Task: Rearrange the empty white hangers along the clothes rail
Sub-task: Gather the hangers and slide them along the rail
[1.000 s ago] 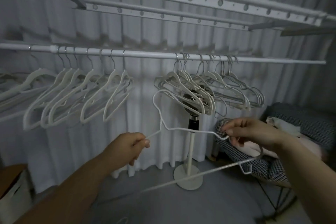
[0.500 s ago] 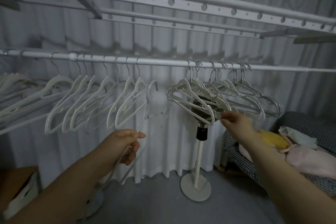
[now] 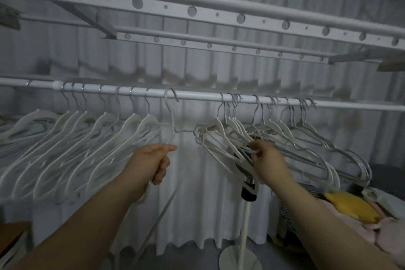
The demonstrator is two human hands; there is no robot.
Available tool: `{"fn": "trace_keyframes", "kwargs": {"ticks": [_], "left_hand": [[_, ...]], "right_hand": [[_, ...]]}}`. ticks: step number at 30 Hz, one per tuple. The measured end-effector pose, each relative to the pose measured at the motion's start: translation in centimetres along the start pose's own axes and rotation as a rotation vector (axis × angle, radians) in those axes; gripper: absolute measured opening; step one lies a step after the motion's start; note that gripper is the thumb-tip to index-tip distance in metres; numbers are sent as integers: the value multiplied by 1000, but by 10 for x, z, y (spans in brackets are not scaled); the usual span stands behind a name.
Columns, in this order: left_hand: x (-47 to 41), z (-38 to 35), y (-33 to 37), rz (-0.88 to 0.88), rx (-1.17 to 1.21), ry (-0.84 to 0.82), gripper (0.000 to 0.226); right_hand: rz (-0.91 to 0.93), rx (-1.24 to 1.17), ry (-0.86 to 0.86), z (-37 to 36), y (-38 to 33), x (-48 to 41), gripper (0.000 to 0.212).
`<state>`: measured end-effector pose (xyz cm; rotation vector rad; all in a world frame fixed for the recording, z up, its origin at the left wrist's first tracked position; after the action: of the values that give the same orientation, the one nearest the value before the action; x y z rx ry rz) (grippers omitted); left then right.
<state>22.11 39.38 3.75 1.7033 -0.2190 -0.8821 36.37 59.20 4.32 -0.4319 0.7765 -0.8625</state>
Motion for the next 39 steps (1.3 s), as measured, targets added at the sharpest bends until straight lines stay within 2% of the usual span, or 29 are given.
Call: {"fn": "trace_keyframes", "kwargs": {"ticks": [4, 8, 13, 21, 27, 33, 39], "left_hand": [[-32, -30, -3, -16, 18, 64, 25], [-56, -47, -10, -47, 23, 145, 27], [-80, -54, -16, -30, -6, 182, 18], [-97, -46, -28, -14, -60, 223, 23], [-100, -39, -30, -45, -89, 247, 31], [-107, -28, -34, -36, -130, 225, 27], [-115, -11, -47, 39, -122, 230, 12]], "right_hand": [[134, 82, 109, 7, 13, -24, 28], [109, 46, -94, 2, 25, -43, 31], [92, -8, -195, -8, 35, -53, 35], [47, -39, -226, -9, 47, -63, 38], [10, -145, -199, -17, 50, -67, 29], [-2, -110, -241, -25, 45, -65, 29], [-111, -226, -430, -38, 41, -61, 27]]}}
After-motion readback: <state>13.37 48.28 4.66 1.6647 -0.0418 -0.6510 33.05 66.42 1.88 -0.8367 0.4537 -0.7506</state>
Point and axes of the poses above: each hand's wrist, its own x-axis away from the middle knuckle, its own z-axis out of the back of the hand, y = z × x, the point moved 3 cm from there along -x, towards the middle knuckle, and after that the axes turned 13 degrees about -z, right-handed, at the moved point
